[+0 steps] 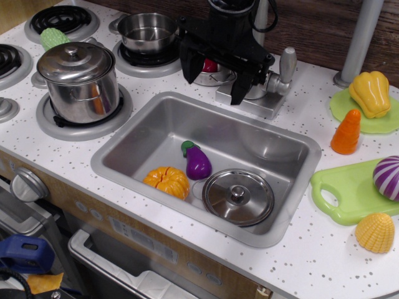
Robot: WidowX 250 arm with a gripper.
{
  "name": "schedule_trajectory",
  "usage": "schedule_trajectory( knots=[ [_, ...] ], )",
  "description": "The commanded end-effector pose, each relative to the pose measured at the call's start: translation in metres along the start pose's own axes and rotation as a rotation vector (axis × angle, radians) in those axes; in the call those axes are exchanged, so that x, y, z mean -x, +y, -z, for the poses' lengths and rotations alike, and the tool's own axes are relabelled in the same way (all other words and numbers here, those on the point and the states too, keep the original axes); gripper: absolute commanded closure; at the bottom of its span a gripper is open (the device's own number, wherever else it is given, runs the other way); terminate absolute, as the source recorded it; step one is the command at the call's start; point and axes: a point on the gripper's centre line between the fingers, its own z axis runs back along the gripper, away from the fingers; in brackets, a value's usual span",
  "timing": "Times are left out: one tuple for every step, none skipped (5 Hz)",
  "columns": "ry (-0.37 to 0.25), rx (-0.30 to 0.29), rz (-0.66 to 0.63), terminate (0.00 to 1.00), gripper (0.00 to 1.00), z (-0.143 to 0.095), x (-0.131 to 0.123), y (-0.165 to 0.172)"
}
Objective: Turn faucet front to left
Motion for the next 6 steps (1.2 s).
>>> schedule_trajectory(
  knots=[
    [-0.105,-0.009,-0.03,0.0,0.0,-0.01,-0.024,0.014],
    [-0.148,-0.024,-0.059,0.0,0.0,-0.015,-0.043,0.021],
    [-0.2,0.01,-0.054,0.0,0.0,-0.016,-0.057,0.024],
    [-0.227,0.002,-0.056,0.0,0.0,-0.012,-0.067,0.024],
    [-0.242,0.011,-0.035,0.0,1.0,-0.004,-0.072,0.028],
    [-0.272,0.008,0.0,0.0,1.0,0.004,-0.078,0.04]
  ],
)
